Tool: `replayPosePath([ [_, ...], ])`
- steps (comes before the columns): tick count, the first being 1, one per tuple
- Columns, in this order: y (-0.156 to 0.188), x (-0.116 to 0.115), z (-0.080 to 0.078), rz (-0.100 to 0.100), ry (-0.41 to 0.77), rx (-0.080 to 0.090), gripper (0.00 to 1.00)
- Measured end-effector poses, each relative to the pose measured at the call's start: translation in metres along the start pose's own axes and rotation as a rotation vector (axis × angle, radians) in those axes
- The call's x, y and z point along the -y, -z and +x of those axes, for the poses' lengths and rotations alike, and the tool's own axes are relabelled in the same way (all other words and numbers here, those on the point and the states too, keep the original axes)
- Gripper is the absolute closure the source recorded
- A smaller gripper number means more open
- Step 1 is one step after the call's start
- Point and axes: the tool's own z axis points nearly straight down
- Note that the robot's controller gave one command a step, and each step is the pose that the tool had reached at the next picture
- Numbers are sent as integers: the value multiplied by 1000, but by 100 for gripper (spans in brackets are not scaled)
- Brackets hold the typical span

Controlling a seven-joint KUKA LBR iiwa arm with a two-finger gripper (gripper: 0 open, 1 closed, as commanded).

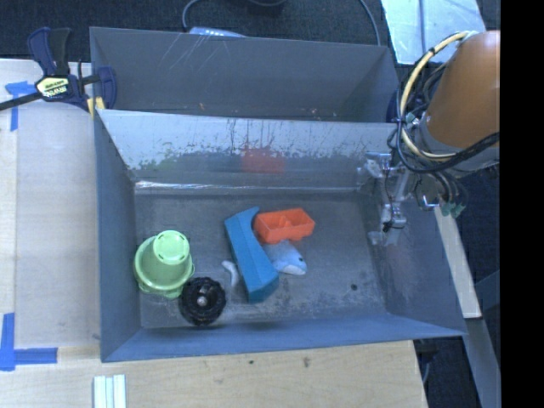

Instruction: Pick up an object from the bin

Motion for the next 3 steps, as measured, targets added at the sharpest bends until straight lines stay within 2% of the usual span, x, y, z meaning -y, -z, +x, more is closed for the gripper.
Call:
replayPosePath([
  [1, 5, 0, -1, 1, 2, 8, 0],
  [2, -39, -35, -16, 3, -10, 14, 0],
  [3, -101, -46, -44, 1, 111, 13, 0],
])
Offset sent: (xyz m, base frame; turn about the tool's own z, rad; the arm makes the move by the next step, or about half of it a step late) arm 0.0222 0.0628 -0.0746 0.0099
